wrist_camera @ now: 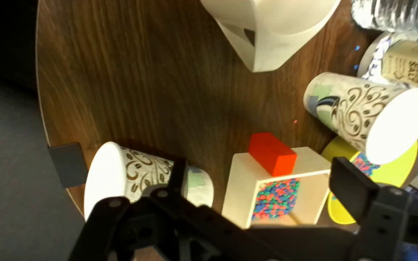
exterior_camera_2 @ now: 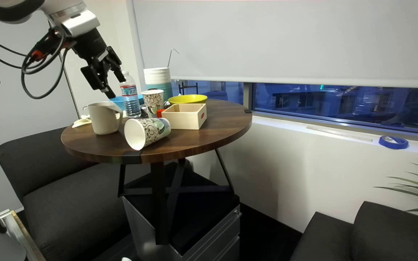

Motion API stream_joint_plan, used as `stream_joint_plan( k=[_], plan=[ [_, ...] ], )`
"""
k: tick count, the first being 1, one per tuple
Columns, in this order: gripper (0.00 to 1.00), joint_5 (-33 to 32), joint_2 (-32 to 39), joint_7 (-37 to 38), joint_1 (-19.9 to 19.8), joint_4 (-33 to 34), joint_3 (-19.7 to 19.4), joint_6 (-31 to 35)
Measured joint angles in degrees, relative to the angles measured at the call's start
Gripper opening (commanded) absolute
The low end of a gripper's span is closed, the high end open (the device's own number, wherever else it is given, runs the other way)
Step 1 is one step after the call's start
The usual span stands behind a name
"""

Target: Make the white object and cup sit up straight

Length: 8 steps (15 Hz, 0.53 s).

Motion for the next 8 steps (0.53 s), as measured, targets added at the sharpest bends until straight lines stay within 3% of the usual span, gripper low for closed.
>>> stream_joint_plan(
  k=[2, 8],
  plan=[
    [1.0, 0.4, 0.1, 0.6, -2.1, -1.0, -0.6, 0.3],
    [1.0, 0.4, 0.3, 0.8, -2.6, -1.0, -0.4, 0.2]
  ],
)
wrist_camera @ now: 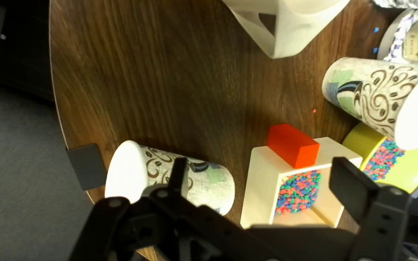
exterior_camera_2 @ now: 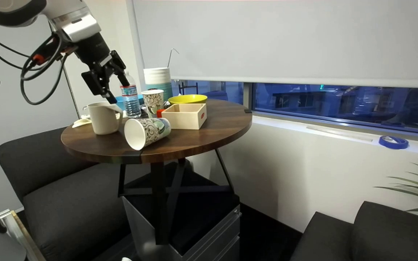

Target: Make the white object and cup sit up straight

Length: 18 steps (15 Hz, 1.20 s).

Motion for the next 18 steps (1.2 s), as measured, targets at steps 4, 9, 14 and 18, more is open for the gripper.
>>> stream_joint_plan(
  k=[4, 9, 14, 18],
  plan=[
    [1.0, 0.0, 1.1, 0.2, -3.9, -1.2, -1.5, 0.0],
    [1.0, 0.0, 4.0, 0.2, -6.3, -1.2, -3.5, 0.5],
    [0.76, 0.0, 7.8, 0.2, -6.4, -1.2, -4.7, 3.4],
    [0.52, 0.0, 9.9, 0.2, -6.4, -1.2, -5.3, 5.9]
  ],
)
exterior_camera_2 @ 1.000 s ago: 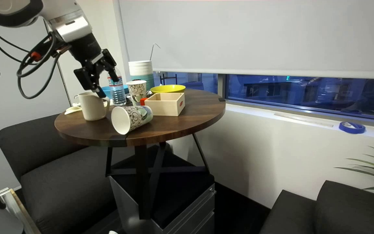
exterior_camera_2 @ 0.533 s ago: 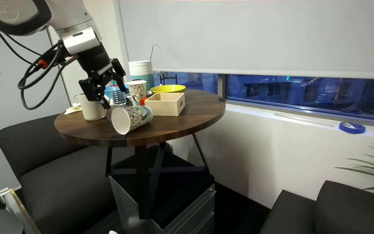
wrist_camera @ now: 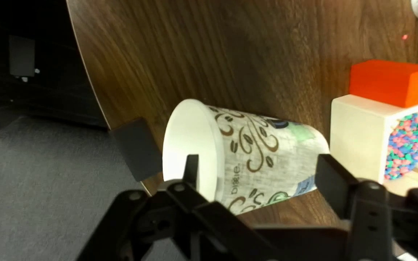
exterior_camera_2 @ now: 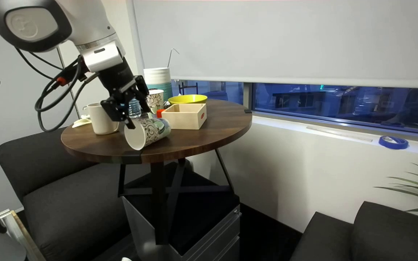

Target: Make the white object and cup sit up straight

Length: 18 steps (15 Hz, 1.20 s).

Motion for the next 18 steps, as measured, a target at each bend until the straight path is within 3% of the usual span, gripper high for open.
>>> stream_joint_plan(
  k=[8, 18],
  plan=[
    [0.0, 0.0, 1.1, 0.0, -0.5, 0.4, -0.5, 3.4],
    [0.01, -0.3, -2.5, -0.1, -2.0, 0.6, 0.0, 5.2]
  ],
)
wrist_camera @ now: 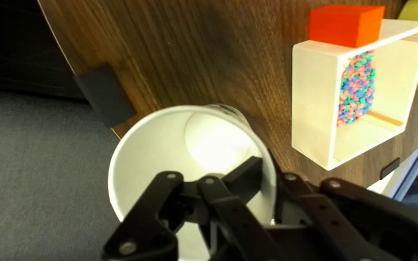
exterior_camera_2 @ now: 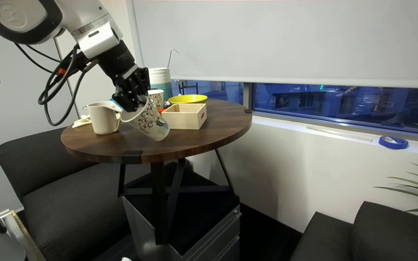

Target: Make the white object and cup sit up straight

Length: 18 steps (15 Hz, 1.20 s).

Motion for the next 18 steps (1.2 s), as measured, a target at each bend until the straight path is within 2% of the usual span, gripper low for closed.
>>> stream_joint_plan(
  k=[6, 13, 18],
  plan=[
    [0.01, -2.0, -3.7, -4.9, 0.6, 0.9, 2.0, -2.7],
    [0.01, -5.8, -4.1, -15.2, 4.0, 5.2, 5.3, -15.8],
    [0.01, -7.2, -0.5, -22.3, 7.8, 8.8, 6.2, -23.9]
  ],
)
